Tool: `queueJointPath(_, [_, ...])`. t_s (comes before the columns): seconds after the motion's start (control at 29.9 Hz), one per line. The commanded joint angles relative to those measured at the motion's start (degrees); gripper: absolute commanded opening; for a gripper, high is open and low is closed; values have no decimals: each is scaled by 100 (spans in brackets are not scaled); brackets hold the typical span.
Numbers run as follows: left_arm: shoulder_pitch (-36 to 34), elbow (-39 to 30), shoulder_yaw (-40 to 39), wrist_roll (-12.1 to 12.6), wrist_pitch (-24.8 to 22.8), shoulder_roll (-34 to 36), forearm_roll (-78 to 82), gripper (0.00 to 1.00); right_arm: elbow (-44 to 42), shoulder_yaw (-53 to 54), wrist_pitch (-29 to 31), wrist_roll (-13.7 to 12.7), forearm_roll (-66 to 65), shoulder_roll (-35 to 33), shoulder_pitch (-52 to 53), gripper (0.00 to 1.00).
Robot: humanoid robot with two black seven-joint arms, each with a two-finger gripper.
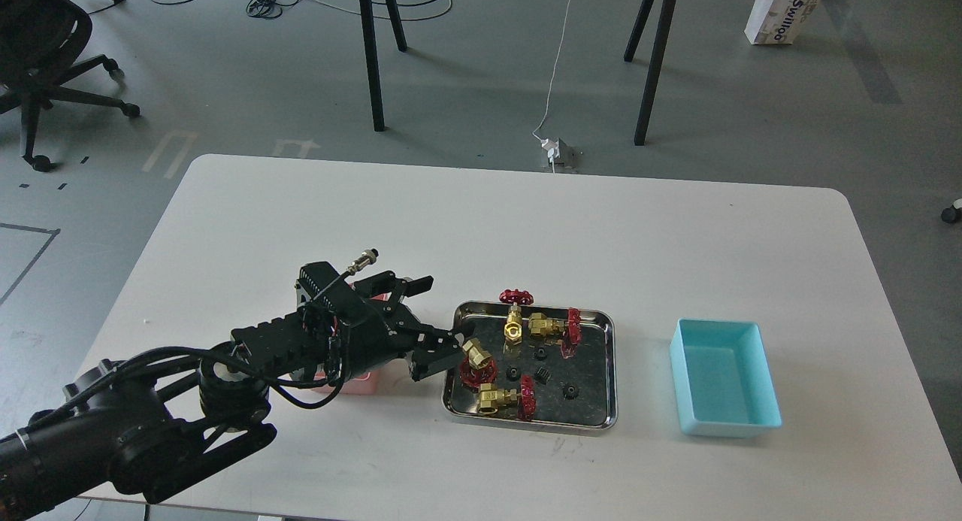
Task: Place valve in pink box and gear in blue box
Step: 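Reach the left gripper into the tray and grasp a brass valve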
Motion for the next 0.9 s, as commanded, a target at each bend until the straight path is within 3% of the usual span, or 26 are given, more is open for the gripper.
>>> queueJointPath(0.0, [92,43,3,65,-1,-310,0,94,-3,-5,3,0,-3,9,-7,99])
queueJointPath(0.57, [171,1062,30,48,34,-1286,0,93,-3,3,-24,0,-11,62,2,99])
queueJointPath(0.64, [171,1124,30,39,34,-1339,0,89,-3,3,-32,0,-11,62,-7,99])
queueJointPath(0.74, [171,1194,38,39,34,-1287,0,71,-29,-5,-32,9,-11,62,-7,99])
queueJointPath(0.87, [171,1239,38,4,25,-1234,0,56,-47,-5,-32,9,-11,70,-16,99])
